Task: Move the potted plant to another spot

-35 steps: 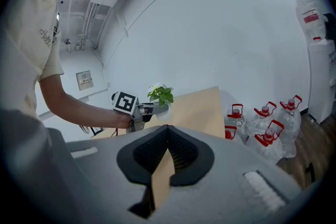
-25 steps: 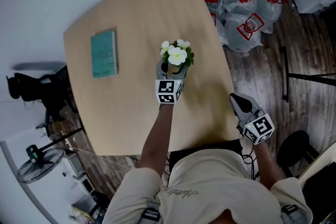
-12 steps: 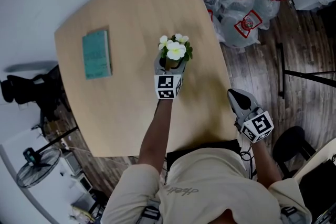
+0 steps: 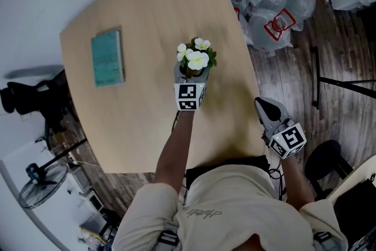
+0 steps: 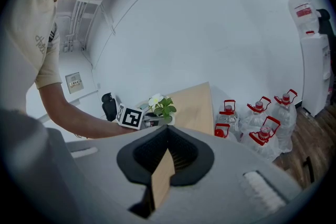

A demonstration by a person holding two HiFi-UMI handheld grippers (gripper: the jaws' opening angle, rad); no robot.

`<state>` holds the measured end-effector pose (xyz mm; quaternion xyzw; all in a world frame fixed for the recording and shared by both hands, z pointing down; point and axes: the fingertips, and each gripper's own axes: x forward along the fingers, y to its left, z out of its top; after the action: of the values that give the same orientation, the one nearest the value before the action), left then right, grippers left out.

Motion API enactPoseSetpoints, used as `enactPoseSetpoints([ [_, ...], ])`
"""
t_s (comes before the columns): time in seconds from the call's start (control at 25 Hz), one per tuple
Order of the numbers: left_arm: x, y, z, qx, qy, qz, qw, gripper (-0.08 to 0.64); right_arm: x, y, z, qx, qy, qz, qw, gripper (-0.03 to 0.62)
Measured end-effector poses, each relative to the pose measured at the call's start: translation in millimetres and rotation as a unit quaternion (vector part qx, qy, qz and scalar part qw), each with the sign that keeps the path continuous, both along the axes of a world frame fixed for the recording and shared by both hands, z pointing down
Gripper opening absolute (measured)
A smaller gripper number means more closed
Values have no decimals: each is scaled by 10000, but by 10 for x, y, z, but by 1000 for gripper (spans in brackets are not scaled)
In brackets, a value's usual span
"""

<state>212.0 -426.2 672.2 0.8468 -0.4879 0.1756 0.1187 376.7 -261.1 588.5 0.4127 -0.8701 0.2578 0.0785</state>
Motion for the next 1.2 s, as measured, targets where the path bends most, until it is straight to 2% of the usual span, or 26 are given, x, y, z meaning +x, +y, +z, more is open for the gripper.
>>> enactPoseSetpoints([
  [0.24, -5, 28, 73, -108, -70, -38, 9999, 355, 14, 38, 26, -14, -18, -23, 10000, 2],
  [0.68, -8, 109, 204, -215, -510, 61, 9984, 362, -9, 127, 71, 28, -84, -60, 9999, 2],
  [1.2, -108, 435, 159, -216, -616, -91, 9978, 368, -24, 261, 29, 102, -119, -152, 9998, 2],
])
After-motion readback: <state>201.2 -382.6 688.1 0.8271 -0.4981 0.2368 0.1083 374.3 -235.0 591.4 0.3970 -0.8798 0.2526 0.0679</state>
